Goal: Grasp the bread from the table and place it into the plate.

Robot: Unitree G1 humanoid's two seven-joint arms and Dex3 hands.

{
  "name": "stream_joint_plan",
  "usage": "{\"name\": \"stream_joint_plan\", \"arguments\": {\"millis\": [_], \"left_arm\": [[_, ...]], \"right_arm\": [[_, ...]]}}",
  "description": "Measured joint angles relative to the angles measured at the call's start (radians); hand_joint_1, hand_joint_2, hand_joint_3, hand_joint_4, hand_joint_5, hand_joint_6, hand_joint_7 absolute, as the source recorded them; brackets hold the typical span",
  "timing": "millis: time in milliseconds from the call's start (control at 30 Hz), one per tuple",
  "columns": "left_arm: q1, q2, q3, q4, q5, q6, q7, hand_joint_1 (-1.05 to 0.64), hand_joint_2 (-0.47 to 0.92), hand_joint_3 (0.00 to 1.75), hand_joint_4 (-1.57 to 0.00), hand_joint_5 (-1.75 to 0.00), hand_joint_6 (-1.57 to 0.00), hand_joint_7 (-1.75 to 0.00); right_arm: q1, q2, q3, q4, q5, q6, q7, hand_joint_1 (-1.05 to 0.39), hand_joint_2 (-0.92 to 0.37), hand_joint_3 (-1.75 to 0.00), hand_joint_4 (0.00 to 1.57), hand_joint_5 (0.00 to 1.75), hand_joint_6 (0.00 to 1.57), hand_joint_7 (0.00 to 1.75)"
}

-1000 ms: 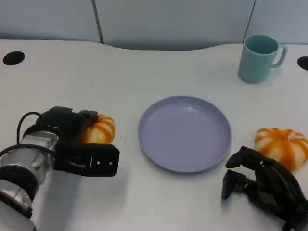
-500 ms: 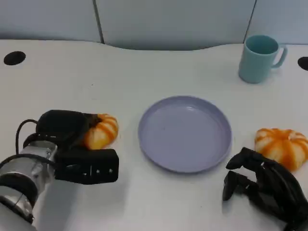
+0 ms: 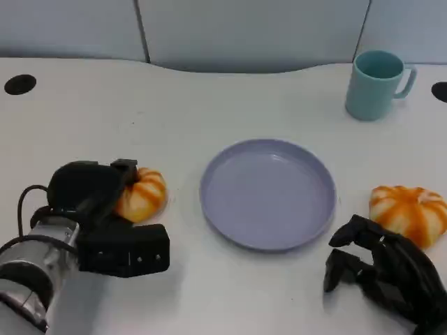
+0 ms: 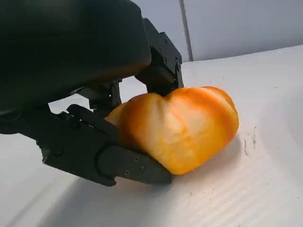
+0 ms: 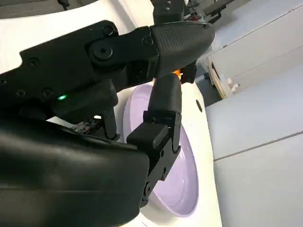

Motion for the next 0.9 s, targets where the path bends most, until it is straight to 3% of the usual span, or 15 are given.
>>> {"name": "stream_joint_plan", "arguments": {"millis": [33,100,200,267,333,533,600,733,800,900], "left_arm": [[0.002,-0.003,0.013,0.000,-0.010,-0.006,0.003,-0.26,0.87,0.47,-0.85,-1.75,-0.63,-1.57],[0.003,-0.014,0.049,-0.004,-0.046,-0.022,0.018,-0.25,0.85,0.54,-0.85,-1.75,-0.58,-1.71],[-0.002,-0.026,0.083,-0.022,-0.078,-0.033,0.030,-0.24,0.83,0.57,-0.85,-1.75,-0.57,-1.74],[-0.006,-0.029,0.091,-0.028,-0.080,-0.041,0.031,-0.21,0.74,0.77,-0.86,-1.75,-0.61,-1.75],[-0.008,-0.029,0.100,-0.036,-0.089,-0.065,0.044,-0.20,0.71,0.84,-0.87,-1.75,-0.62,-1.75],[-0.033,-0.026,0.107,-0.059,-0.100,-0.129,0.056,-0.21,0.65,0.86,-0.85,-1.75,-0.63,-1.74],[-0.051,-0.021,0.109,-0.076,-0.106,-0.179,0.045,-0.22,0.65,0.81,-0.84,-1.75,-0.67,-1.58],[-0.085,-0.020,0.101,-0.103,-0.107,-0.258,0.037,-0.20,0.61,0.93,-0.80,-1.75,-0.65,-1.70],[-0.089,-0.023,0.096,-0.109,-0.106,-0.278,0.035,-0.24,0.53,1.15,-0.90,-1.75,-0.70,-1.74],[-0.101,-0.039,0.081,-0.112,-0.098,-0.301,0.007,-0.26,0.51,1.21,-0.92,-1.75,-0.72,-1.75]], "right_arm": [[0.000,0.000,0.000,0.000,0.000,0.000,0.000,-0.50,-0.92,-0.20,0.67,1.55,0.69,1.10],[-0.001,-0.001,-0.001,0.001,0.000,-0.001,0.000,-0.50,-0.92,-0.20,0.68,1.56,0.69,1.11],[-0.002,-0.002,0.001,0.003,-0.002,-0.002,0.000,-0.51,-0.92,-0.20,0.68,1.56,0.69,1.11],[-0.003,-0.002,0.001,0.003,-0.003,-0.002,0.000,-0.52,-0.92,-0.21,0.68,1.57,0.69,1.11],[-0.003,-0.003,0.002,0.003,-0.004,-0.002,0.000,-0.52,-0.92,-0.20,0.68,1.56,0.69,1.12],[-0.003,-0.006,0.005,0.002,-0.006,-0.002,-0.010,-0.51,-0.92,-0.22,0.67,1.58,0.68,1.13],[-0.004,-0.007,0.005,0.001,-0.006,-0.001,-0.010,-0.51,-0.92,-0.21,0.66,1.59,0.68,1.14],[-0.006,-0.007,0.006,0.002,-0.005,0.000,-0.009,-0.50,-0.92,-0.21,0.66,1.59,0.68,1.14],[-0.007,-0.006,0.006,0.003,-0.005,0.000,-0.008,-0.49,-0.92,-0.22,0.66,1.59,0.68,1.14],[-0.008,-0.006,0.007,0.007,-0.005,-0.006,-0.009,-0.49,-0.92,-0.22,0.67,1.59,0.68,1.14]]}}
